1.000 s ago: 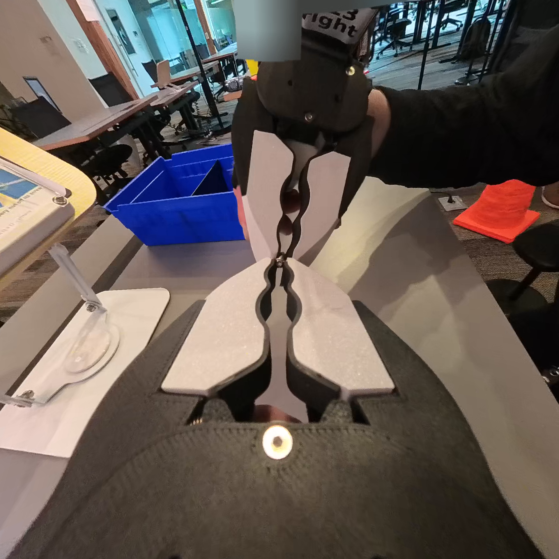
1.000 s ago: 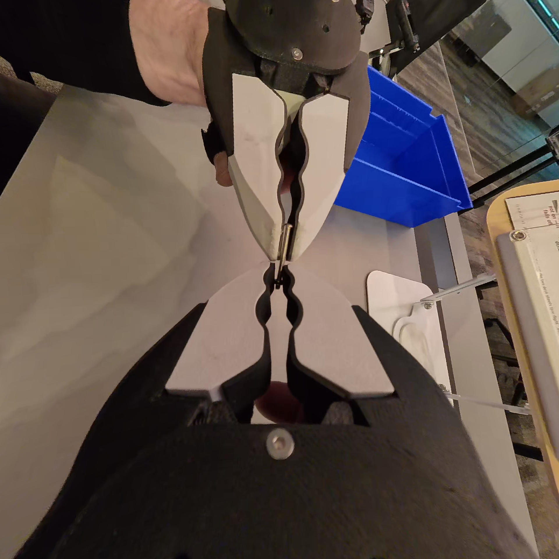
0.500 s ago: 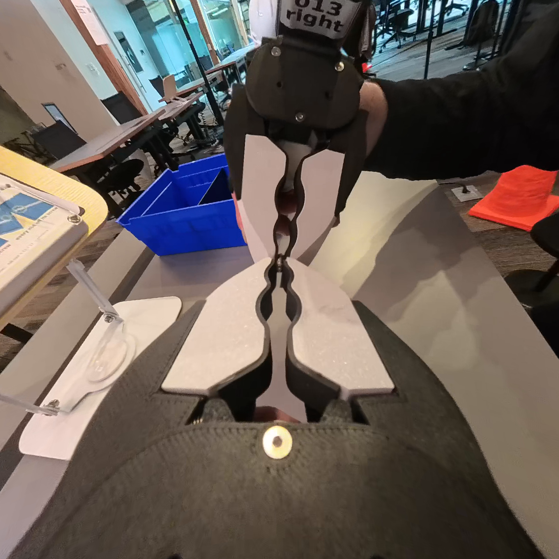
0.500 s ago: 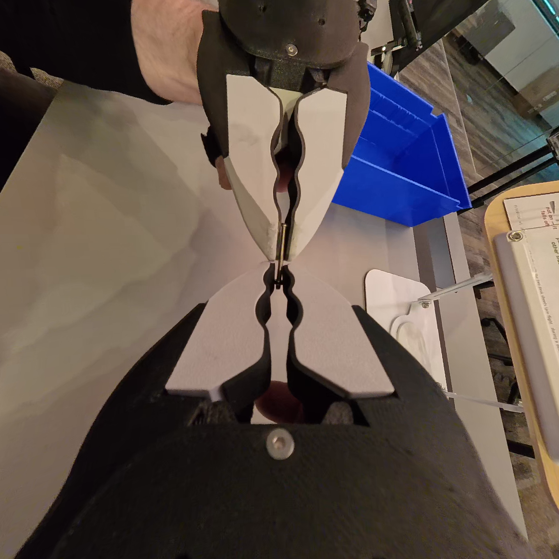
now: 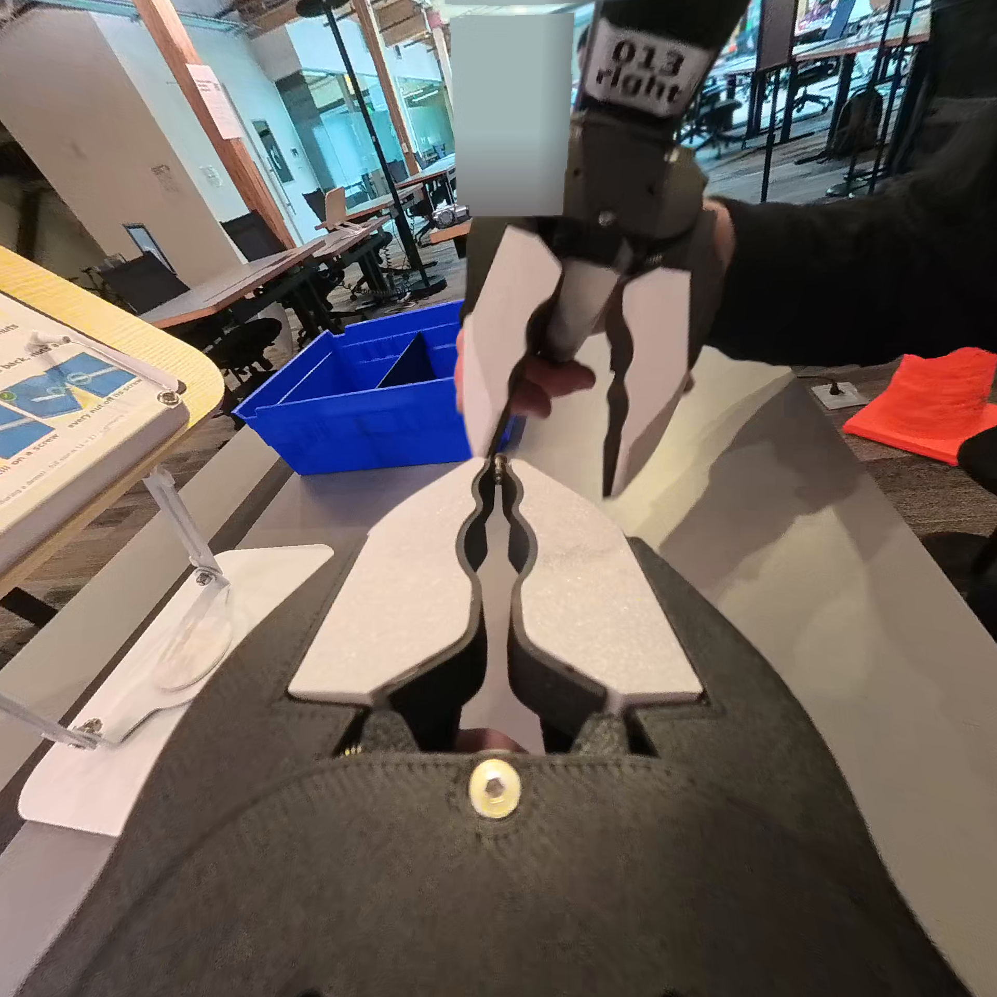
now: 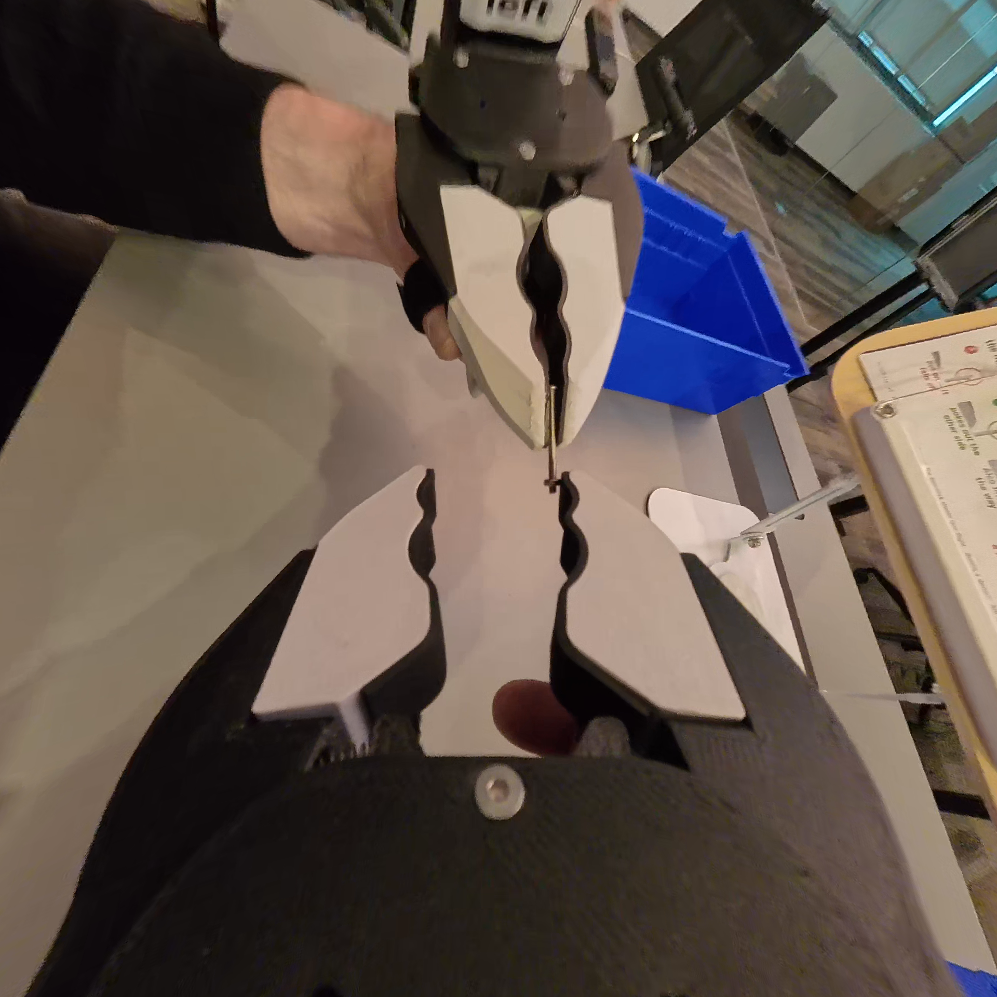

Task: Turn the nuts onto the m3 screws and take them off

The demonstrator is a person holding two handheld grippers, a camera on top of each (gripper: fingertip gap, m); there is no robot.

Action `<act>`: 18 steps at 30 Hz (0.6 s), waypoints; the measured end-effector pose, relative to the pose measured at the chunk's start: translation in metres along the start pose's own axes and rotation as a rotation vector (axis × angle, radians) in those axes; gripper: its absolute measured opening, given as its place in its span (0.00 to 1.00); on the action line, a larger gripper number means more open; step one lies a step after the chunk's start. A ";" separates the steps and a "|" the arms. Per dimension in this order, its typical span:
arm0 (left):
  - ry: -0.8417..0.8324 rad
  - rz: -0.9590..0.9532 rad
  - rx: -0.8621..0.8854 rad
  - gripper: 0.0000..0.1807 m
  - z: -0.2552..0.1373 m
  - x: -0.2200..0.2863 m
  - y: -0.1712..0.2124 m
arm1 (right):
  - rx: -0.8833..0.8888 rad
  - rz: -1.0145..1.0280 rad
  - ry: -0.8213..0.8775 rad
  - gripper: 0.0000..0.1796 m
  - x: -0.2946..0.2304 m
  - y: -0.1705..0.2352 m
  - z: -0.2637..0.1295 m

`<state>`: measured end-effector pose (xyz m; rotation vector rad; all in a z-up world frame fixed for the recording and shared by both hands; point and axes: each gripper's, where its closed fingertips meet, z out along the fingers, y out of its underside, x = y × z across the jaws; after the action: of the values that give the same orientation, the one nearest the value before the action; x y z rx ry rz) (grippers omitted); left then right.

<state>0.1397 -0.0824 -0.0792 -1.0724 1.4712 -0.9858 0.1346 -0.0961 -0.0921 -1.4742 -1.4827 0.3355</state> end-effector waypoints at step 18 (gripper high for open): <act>0.004 -0.053 0.069 0.01 0.000 -0.002 -0.003 | 0.050 0.012 0.045 0.25 0.010 -0.008 -0.022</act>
<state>0.1405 -0.0808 -0.0760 -1.0651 1.4083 -1.0686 0.1493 -0.0985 -0.0711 -1.4425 -1.4211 0.3417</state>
